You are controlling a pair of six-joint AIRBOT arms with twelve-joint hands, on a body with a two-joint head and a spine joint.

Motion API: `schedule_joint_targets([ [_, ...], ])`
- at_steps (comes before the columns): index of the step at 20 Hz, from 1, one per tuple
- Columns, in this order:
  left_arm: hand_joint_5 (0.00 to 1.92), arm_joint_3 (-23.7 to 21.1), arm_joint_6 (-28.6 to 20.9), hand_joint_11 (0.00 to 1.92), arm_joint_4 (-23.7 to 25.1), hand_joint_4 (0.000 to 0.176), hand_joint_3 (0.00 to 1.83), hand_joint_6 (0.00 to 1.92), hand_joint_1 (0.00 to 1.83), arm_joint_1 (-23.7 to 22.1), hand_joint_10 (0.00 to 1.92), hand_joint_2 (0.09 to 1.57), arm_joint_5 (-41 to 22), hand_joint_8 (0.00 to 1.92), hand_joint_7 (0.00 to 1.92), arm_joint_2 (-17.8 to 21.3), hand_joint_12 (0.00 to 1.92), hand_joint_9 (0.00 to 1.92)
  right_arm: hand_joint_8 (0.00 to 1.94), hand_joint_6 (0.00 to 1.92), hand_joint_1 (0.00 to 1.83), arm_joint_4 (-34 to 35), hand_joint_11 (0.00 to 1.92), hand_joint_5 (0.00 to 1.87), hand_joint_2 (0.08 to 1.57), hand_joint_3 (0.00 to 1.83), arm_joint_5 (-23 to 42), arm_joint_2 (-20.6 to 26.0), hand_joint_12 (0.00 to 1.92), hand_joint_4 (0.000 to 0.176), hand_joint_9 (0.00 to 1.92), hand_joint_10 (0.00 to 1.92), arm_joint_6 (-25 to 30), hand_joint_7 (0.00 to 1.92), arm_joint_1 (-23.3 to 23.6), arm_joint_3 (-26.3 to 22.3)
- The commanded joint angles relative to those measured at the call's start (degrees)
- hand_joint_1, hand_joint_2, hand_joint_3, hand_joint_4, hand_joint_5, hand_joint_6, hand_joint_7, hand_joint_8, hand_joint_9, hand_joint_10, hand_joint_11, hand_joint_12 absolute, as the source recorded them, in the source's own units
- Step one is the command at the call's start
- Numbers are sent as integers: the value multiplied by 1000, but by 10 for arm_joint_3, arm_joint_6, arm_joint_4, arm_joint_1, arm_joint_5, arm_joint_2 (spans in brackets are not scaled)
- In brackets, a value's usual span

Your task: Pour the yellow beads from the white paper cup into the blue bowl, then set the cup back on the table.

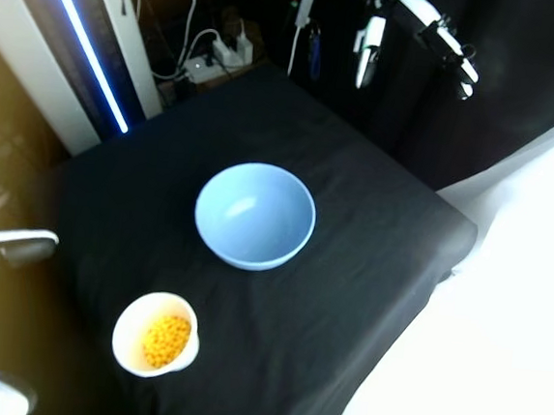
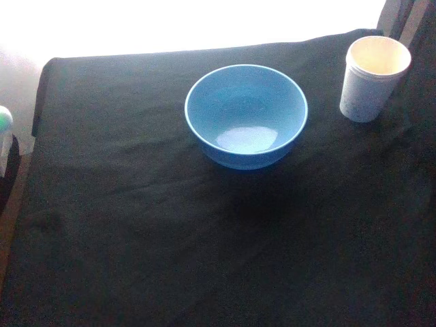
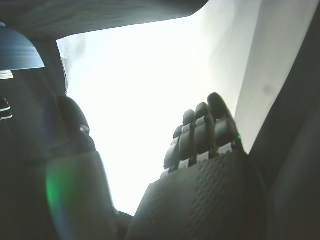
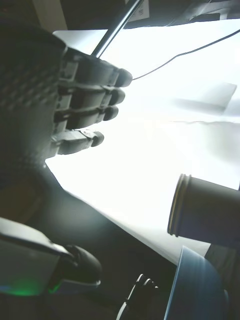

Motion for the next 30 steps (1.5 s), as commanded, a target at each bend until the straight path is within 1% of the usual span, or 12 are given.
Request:
schedule_joint_targets([
  [1,14,3,-4,0,-14,11,14,1,489,-3,8,762,-69,2,192,0,435,174,3,0,722,20,33,0,652,5,67,2,150,6,50,4,5,87,0,5],
  [4,1,3,-4,0,-13,0,4,0,532,-2,6,776,-68,0,193,0,398,193,5,0,700,26,84,0,627,0,57,-2,93,0,61,5,5,100,-4,12],
  [7,6,3,-6,0,-13,0,3,1,502,-2,1,788,-69,6,217,-4,474,185,1,0,720,33,92,0,600,0,40,-17,85,6,42,0,5,96,-4,26],
  [8,7,4,-6,0,-13,6,0,0,517,-2,2,779,-69,3,217,-6,395,149,0,0,754,38,62,0,574,0,34,-24,70,7,26,0,6,90,-4,33],
  [10,5,4,-7,0,-12,0,0,1,536,-2,0,779,-69,1,215,-8,371,129,0,0,736,52,29,0,547,0,32,-37,56,0,19,0,7,88,-4,43],
  [12,1,4,-8,0,-11,0,2,0,529,-2,4,788,-70,2,221,-9,408,135,0,0,727,60,11,0,545,0,32,-53,30,0,3,0,24,77,-4,55],
  [15,0,4,-9,0,-11,0,1,0,510,-2,7,791,-72,1,207,-13,307,166,1,0,735,72,0,0,573,3,33,-91,4,0,0,0,76,72,-4,90],
  [20,0,5,-10,0,-11,0,2,0,499,-2,2,806,-73,3,230,-19,359,176,0,0,732,107,0,0,592,9,32,-120,0,0,0,0,82,62,-4,101],
  [24,0,8,-13,0,-11,0,0,0,518,-1,3,811,-73,5,243,-23,67,137,16,6,689,134,0,22,611,12,33,-149,0,0,4,1,93,114,-4,120],
  [25,0,8,-13,0,-11,0,9,0,536,-1,3,787,-72,4,267,-23,228,168,14,5,664,136,0,21,621,15,33,-156,0,0,0,0,106,115,-4,126],
  [28,0,9,-14,0,-10,0,6,0,528,-1,0,783,-72,0,244,-26,238,156,18,13,680,137,0,52,634,14,27,-173,0,0,14,6,123,145,-4,141],
  [30,12,9,-15,0,-10,0,1,1,524,-1,3,798,-72,1,259,-27,420,183,20,16,683,136,0,71,612,2,20,-175,0,0,16,5,123,164,-4,144],
])
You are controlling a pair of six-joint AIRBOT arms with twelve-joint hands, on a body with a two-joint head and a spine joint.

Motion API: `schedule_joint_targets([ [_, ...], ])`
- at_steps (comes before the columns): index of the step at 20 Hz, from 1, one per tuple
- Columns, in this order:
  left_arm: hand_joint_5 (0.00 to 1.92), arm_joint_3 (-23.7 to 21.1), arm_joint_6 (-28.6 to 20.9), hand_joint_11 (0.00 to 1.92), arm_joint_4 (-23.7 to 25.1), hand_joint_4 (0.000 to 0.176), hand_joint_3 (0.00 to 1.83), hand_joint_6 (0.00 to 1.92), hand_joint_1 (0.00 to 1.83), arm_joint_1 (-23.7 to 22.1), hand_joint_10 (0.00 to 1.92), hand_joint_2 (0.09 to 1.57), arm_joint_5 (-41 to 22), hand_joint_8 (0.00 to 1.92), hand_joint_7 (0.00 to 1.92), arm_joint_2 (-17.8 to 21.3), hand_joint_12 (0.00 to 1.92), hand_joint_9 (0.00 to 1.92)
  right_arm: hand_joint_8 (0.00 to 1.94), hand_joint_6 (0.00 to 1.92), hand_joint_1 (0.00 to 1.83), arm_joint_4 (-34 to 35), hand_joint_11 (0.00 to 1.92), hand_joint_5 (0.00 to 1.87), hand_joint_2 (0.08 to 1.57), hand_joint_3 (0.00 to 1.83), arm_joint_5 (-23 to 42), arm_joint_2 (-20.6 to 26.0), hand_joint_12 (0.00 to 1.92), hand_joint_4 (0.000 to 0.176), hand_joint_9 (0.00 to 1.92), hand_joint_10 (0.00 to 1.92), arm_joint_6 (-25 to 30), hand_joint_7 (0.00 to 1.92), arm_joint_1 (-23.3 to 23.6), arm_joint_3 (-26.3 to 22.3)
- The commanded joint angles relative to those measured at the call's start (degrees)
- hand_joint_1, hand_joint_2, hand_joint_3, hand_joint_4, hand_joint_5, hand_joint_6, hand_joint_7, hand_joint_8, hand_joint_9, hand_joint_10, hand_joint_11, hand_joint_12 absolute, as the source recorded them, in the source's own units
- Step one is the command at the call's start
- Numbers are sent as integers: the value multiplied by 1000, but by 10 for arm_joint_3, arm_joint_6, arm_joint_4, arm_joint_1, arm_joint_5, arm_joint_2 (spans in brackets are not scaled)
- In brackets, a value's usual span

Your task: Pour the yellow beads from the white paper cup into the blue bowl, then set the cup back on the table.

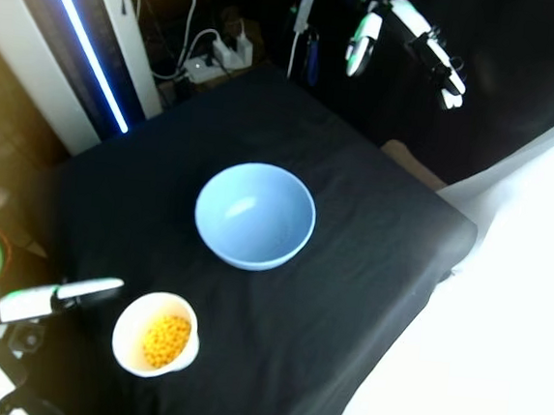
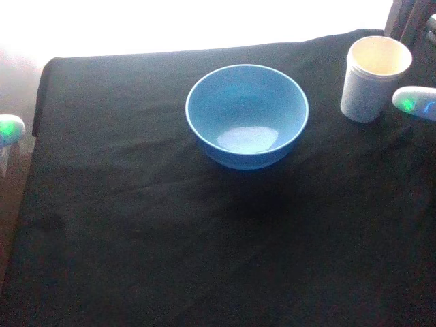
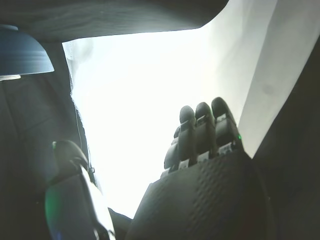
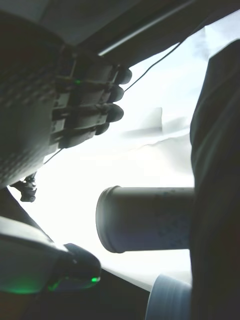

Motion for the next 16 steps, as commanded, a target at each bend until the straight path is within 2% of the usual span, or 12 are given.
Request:
schedule_joint_targets([
  [1,11,5,-5,0,-10,0,0,0,507,-1,3,795,-69,2,250,1,484,189,14,11,699,10,0,65,620,5,58,0,0,0,2,0,7,157,3,7],
  [4,14,6,-7,0,-10,0,3,1,482,-1,2,803,-68,1,252,-1,610,193,13,13,697,9,0,84,661,17,48,-5,0,0,13,5,7,171,3,15],
  [7,6,7,-8,0,-9,0,0,0,493,-1,1,778,-68,0,240,-2,549,189,14,13,710,6,0,96,604,0,39,-11,0,0,0,0,7,190,3,20],
  [10,5,9,-9,0,-9,0,0,1,489,-1,10,788,-67,6,266,-4,588,226,3,1,704,-4,0,113,576,0,25,-17,0,0,13,0,7,222,4,25],
  [11,9,9,-10,0,-9,0,4,2,485,-1,9,801,-67,3,262,-5,586,226,1,13,729,-5,0,145,614,11,23,-19,0,0,17,2,7,219,4,26],
  [12,12,10,-10,0,-9,8,1,2,502,-1,6,797,-67,4,269,-6,550,226,2,11,753,-5,0,144,664,31,22,-21,0,0,9,0,7,222,4,28],
  [13,9,10,-11,0,-8,0,1,0,508,-1,5,796,-67,6,276,-7,541,225,1,4,781,-5,0,142,703,16,21,-23,0,0,7,0,7,227,4,30],
  [16,2,10,-11,0,-8,0,8,0,504,-1,2,819,-67,0,271,-7,524,227,2,2,711,-4,0,141,724,9,21,-29,0,0,25,6,16,235,6,35],
])
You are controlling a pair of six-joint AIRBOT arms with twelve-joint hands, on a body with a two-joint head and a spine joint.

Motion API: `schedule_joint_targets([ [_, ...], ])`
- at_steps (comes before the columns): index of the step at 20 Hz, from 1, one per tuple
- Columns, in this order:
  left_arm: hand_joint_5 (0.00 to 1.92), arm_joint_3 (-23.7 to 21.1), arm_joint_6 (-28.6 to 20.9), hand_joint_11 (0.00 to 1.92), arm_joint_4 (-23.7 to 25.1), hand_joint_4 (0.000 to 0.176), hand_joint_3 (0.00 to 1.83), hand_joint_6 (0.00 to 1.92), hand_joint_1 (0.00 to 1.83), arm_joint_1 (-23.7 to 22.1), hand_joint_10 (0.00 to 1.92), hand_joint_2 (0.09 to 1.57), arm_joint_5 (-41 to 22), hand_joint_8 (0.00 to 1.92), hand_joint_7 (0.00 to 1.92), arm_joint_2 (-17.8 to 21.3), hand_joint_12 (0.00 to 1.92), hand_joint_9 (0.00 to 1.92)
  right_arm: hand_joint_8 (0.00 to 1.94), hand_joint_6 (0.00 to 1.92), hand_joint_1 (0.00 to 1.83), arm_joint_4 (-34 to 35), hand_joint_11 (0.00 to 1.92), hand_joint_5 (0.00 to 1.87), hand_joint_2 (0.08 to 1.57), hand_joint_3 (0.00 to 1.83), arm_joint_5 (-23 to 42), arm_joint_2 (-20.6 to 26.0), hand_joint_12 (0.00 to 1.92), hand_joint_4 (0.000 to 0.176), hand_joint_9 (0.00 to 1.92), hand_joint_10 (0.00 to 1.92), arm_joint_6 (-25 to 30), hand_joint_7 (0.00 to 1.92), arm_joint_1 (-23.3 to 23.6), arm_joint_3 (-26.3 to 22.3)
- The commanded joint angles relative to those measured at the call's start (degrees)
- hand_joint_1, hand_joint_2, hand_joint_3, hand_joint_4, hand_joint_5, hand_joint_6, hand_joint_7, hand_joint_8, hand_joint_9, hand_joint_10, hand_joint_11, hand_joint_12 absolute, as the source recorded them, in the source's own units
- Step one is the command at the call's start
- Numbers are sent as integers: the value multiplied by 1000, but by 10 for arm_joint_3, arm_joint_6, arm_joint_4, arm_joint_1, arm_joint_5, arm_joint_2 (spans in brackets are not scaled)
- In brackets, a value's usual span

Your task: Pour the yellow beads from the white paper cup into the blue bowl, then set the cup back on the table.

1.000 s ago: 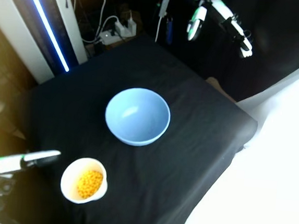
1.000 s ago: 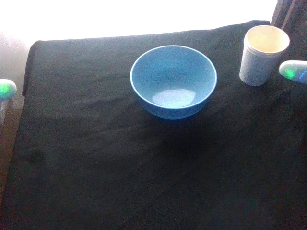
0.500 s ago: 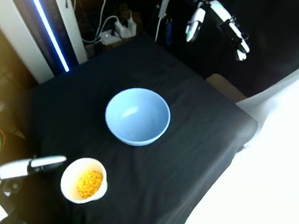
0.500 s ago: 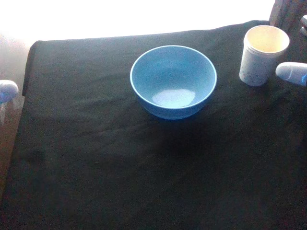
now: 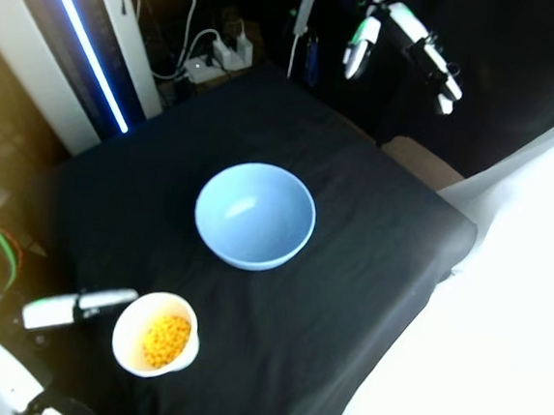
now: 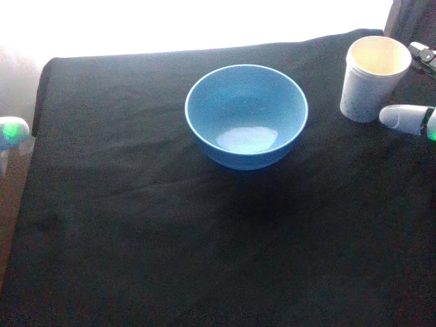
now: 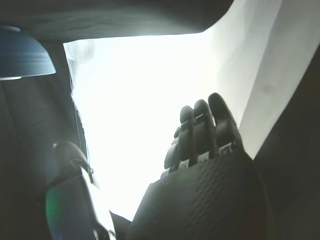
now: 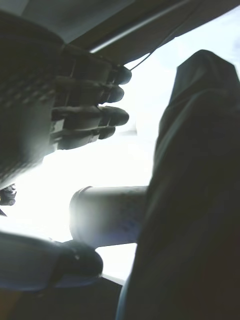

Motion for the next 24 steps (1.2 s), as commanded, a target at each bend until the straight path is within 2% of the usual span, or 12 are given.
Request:
schedule_joint_targets([
  [1,5,4,-6,0,-12,10,5,1,490,-1,2,819,-70,0,268,1,557,229,0,0,695,9,0,133,730,10,68,-1,0,0,15,1,12,221,8,7],
  [2,6,5,-6,0,-11,10,2,1,492,-1,1,815,-70,0,259,0,567,228,0,1,700,9,0,134,731,9,68,-5,0,0,31,7,22,215,8,12],
  [3,0,5,-6,0,-11,0,0,0,487,-1,0,809,-70,0,254,0,568,221,0,2,696,10,0,137,726,5,68,-7,0,0,43,11,26,211,9,14],
  [7,14,6,-7,0,-11,0,0,3,498,-1,0,800,-69,0,250,-2,640,202,3,1,684,14,32,127,680,0,68,-19,18,0,125,14,34,212,14,20],
  [9,14,7,-8,0,-11,0,3,1,503,-1,1,819,-69,1,241,-2,618,204,0,4,686,14,3,139,661,0,68,-21,2,0,58,0,34,205,16,21],
  [11,13,7,-9,0,-11,0,0,1,504,-1,0,819,-69,0,238,-3,557,186,12,18,665,14,0,181,652,0,68,-25,0,0,40,0,34,234,18,23],
  [13,12,9,-10,0,-10,0,0,0,496,-2,4,807,-68,2,245,-5,579,197,13,17,669,13,0,194,644,0,68,-27,0,0,54,11,34,246,19,23],
  [15,21,10,-11,0,-9,7,0,1,506,-2,4,803,-67,0,246,-6,589,209,11,10,665,10,3,242,622,0,68,-28,1,0,110,16,34,303,21,24],
  [17,10,12,-12,0,-8,0,2,0,509,-2,1,813,-66,1,246,-8,567,204,12,12,646,2,0,257,623,0,68,-30,0,0,97,7,34,316,25,25],
  [19,5,12,-12,0,-8,0,1,0,519,-2,0,812,-65,1,243,-8,542,195,4,13,626,-3,0,268,587,0,66,-32,0,16,88,2,34,300,29,27],
  [21,1,13,-13,0,-8,0,1,0,523,-2,0,813,-65,0,234,-9,536,193,12,6,634,-8,18,257,621,0,62,-34,8,0,140,18,34,332,33,31],
  [24,6,14,-14,0,-7,2,0,0,503,-2,6,804,-64,2,247,-10,567,214,5,3,623,-16,43,274,667,10,57,-37,32,0,190,6,34,383,42,36],
])
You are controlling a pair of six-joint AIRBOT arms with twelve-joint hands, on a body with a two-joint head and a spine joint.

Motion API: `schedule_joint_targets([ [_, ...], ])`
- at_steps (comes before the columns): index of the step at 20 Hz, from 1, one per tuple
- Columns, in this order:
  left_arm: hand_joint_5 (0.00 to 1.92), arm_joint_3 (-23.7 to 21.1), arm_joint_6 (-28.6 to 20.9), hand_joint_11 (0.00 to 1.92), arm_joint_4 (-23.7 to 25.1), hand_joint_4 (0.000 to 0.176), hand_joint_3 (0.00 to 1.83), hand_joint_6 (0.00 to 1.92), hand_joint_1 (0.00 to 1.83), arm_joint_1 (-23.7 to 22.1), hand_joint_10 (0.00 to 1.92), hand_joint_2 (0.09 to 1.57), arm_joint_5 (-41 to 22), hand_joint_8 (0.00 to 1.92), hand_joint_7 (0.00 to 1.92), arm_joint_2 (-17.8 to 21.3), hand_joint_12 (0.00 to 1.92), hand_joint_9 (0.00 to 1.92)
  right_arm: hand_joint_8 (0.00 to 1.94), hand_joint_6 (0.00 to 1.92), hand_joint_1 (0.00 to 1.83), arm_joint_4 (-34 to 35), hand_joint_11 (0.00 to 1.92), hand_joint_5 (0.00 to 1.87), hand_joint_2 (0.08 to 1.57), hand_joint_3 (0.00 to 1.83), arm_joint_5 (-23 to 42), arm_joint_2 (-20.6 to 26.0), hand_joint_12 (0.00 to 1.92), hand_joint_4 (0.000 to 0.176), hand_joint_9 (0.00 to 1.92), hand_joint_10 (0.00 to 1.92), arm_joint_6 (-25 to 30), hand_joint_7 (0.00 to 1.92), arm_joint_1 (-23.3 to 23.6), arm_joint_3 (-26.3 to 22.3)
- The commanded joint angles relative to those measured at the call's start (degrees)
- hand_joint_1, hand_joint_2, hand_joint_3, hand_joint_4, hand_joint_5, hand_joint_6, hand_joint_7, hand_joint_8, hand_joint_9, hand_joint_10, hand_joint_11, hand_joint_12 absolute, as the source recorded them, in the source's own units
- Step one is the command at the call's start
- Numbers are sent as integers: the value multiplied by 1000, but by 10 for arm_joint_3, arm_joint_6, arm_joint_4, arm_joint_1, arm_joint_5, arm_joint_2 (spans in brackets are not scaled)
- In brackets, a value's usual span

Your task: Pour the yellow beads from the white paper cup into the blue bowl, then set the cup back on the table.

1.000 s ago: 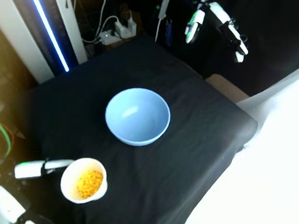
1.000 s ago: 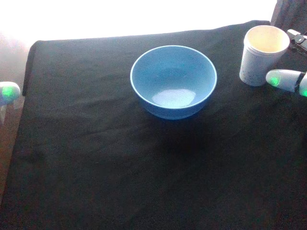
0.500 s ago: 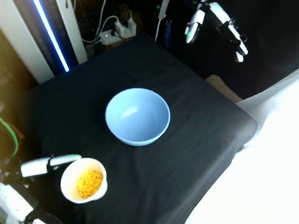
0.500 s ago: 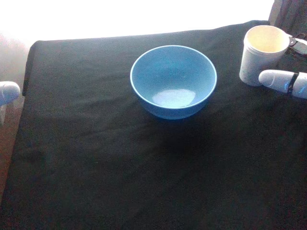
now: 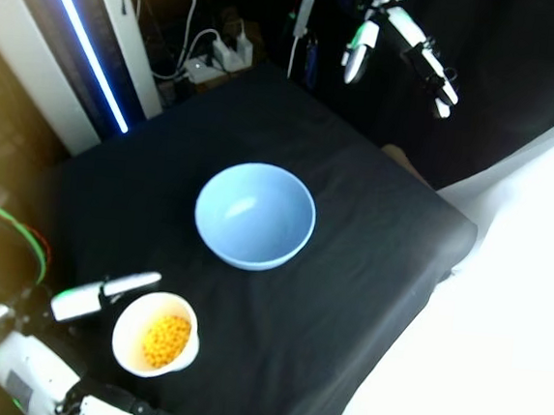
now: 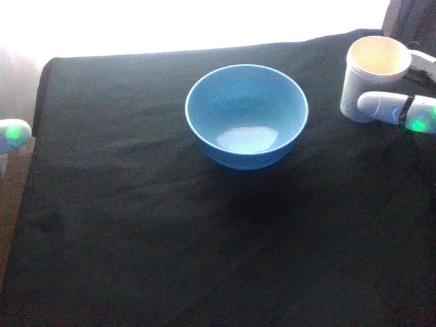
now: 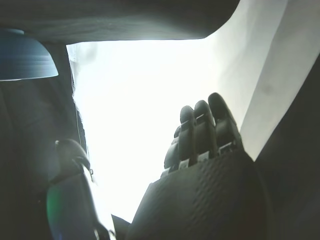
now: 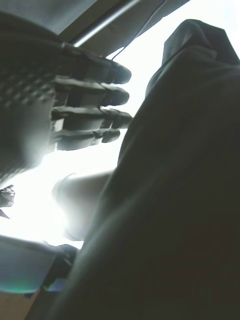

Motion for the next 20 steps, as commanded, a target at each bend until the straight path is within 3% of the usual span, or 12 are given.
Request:
schedule_joint_targets([
  [1,0,5,-6,0,-10,2,0,0,487,-2,5,803,-68,1,248,0,588,218,3,2,614,5,30,272,662,6,65,1,27,0,172,0,9,380,10,5],
  [3,4,6,-7,0,-10,2,2,1,508,-2,2,812,-68,3,253,-1,592,215,5,6,568,3,40,284,633,0,64,0,34,0,170,2,9,390,13,6],
  [4,8,6,-8,0,-9,13,0,3,522,-2,3,797,-67,3,256,-2,592,218,10,11,562,2,20,303,628,0,64,0,26,0,166,0,9,405,14,6],
  [6,11,7,-9,0,-9,5,0,2,528,-2,2,800,-67,2,257,-3,609,220,4,6,556,-1,0,304,603,0,63,-2,0,0,152,2,9,404,17,7],
  [8,11,7,-9,0,-9,0,0,1,529,-2,1,793,-67,0,252,-4,559,220,2,16,593,-2,0,334,589,0,62,-2,0,29,125,0,9,396,18,8],
  [12,14,8,-10,0,-9,0,4,0,520,-2,0,810,-66,0,251,-5,572,221,2,11,604,-6,0,397,618,1,61,-4,0,34,127,2,9,412,22,11],
  [16,11,8,-10,0,-9,0,0,0,525,-2,0,801,-64,0,245,-7,546,206,3,7,777,-8,82,645,753,3,61,-5,58,55,245,4,12,532,26,13],
  [18,4,8,-10,0,-9,0,0,0,521,-2,0,800,-64,0,243,-7,560,203,3,4,838,-9,144,781,789,1,61,-5,128,49,337,4,13,652,26,14],
  [20,5,8,-10,0,-9,0,0,1,521,-2,0,797,-64,2,248,-8,563,199,0,3,862,-12,54,837,833,0,61,-4,388,4,404,1,15,702,26,16],
])
